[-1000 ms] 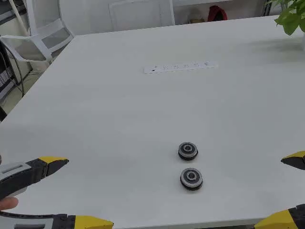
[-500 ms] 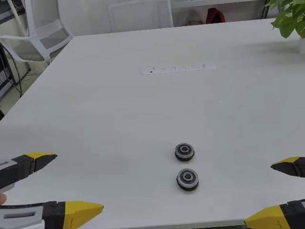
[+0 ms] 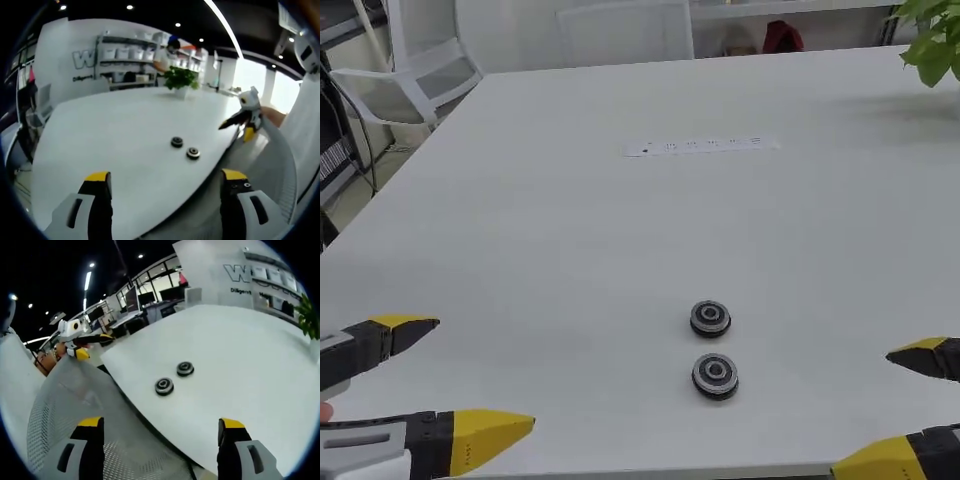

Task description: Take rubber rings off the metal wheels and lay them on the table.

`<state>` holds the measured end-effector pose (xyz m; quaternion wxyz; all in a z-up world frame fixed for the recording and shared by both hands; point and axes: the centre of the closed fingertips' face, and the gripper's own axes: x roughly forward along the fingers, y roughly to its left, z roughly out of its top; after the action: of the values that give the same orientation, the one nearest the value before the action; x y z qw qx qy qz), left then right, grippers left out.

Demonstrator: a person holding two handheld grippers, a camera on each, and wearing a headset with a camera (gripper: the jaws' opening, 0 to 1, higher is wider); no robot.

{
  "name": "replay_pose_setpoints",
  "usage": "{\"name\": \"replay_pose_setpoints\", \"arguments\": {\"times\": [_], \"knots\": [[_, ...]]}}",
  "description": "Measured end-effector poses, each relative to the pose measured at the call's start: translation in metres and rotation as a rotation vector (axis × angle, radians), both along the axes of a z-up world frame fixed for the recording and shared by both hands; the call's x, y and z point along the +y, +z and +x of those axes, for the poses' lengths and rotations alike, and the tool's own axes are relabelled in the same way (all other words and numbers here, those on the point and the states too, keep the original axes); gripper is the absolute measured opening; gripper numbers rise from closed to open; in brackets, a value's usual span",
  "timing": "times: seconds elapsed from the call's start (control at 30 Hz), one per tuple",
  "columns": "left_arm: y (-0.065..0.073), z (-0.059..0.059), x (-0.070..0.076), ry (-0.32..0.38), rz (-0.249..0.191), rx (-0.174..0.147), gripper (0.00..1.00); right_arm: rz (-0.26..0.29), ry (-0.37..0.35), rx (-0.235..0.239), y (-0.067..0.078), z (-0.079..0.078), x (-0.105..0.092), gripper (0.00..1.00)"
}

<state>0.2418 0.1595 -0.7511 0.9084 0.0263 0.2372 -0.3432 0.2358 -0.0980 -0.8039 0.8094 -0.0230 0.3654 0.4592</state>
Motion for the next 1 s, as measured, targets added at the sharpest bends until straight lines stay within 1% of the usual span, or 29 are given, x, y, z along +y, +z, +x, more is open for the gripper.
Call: {"name": "replay_pose_setpoints", "arguments": {"times": [0.2, 0.27, 0.37, 0.5, 0.63, 0.8, 1.0], "knots": [[-0.001, 0.001, 0.001, -0.006, 0.005, 0.007, 0.91, 0.017, -0.003, -0.002, 0.002, 0.001, 0.001, 0.94], [-0.001, 0.001, 0.002, -0.01, 0.011, 0.013, 0.91, 0.015, 0.003, -0.012, 0.004, 0.0, 0.002, 0.95], [-0.001, 0.002, 0.002, -0.022, 0.024, 0.022, 0.91, 0.019, 0.005, -0.043, 0.007, 0.003, 0.002, 0.94], [-0.001, 0.005, 0.003, -0.033, 0.04, 0.028, 0.9, 0.025, 0.003, -0.034, 0.006, 0.003, 0.002, 0.91], [0.0, 0.008, 0.002, -0.045, 0.047, 0.033, 0.9, 0.043, 0.005, -0.053, 0.009, 0.005, 0.004, 0.91], [-0.001, 0.012, -0.004, -0.067, 0.052, 0.035, 0.9, 0.052, 0.0, -0.051, 0.01, 0.007, 0.004, 0.91], [0.0, 0.017, -0.017, -0.095, 0.062, 0.031, 0.89, 0.036, 0.02, -0.063, 0.007, 0.01, 0.006, 0.9]]}}
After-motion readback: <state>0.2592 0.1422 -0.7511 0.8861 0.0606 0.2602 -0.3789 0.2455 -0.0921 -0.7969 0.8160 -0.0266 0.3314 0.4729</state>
